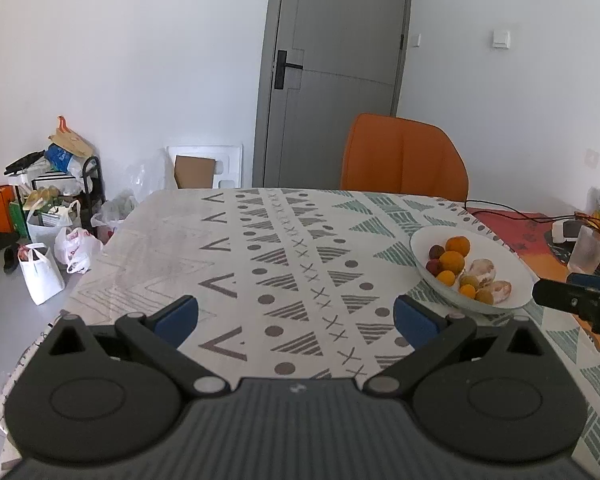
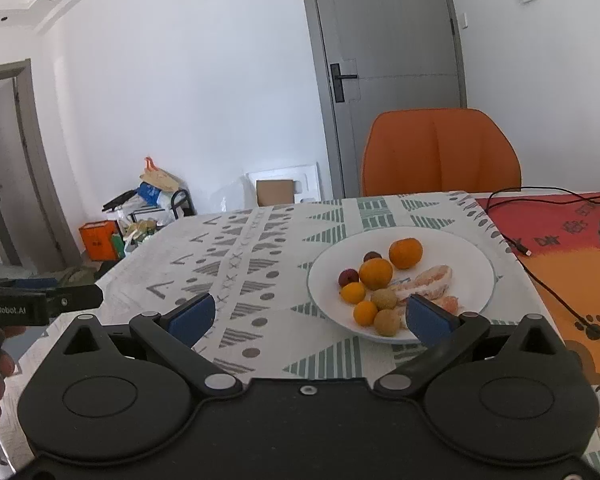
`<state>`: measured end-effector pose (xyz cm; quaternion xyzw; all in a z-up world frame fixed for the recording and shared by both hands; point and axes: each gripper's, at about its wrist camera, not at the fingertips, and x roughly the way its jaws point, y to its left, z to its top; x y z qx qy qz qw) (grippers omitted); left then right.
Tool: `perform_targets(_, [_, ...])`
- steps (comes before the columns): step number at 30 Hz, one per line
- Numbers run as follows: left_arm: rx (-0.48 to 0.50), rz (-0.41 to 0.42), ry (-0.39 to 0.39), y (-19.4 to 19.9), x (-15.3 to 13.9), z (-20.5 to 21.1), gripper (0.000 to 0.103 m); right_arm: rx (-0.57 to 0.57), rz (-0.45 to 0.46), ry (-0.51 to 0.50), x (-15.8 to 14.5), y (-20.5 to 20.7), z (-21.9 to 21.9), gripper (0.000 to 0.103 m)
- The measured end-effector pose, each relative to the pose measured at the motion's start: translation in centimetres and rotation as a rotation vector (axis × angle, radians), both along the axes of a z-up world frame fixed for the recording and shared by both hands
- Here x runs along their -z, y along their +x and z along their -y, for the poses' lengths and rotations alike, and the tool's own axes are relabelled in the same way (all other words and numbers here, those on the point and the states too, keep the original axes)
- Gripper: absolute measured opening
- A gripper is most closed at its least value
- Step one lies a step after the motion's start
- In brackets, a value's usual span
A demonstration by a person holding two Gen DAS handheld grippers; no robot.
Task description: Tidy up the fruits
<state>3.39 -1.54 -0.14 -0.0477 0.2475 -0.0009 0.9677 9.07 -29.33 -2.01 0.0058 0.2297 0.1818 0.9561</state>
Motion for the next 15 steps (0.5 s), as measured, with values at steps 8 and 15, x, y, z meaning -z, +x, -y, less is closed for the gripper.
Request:
perform_targets(8, [-0.010,-0.019,-0.007,0.10,0.79,-0.55,0.103,-0.023,-0.005,-0.012,0.43,-0.08,-0.46,0.103])
perform_targets(15, [-0.014,-0.028,-0.005,-0.08,1.04,-0.68,0.103,-0.022,-0.014,-0.014,0.67,0.03,-0.55,0.103])
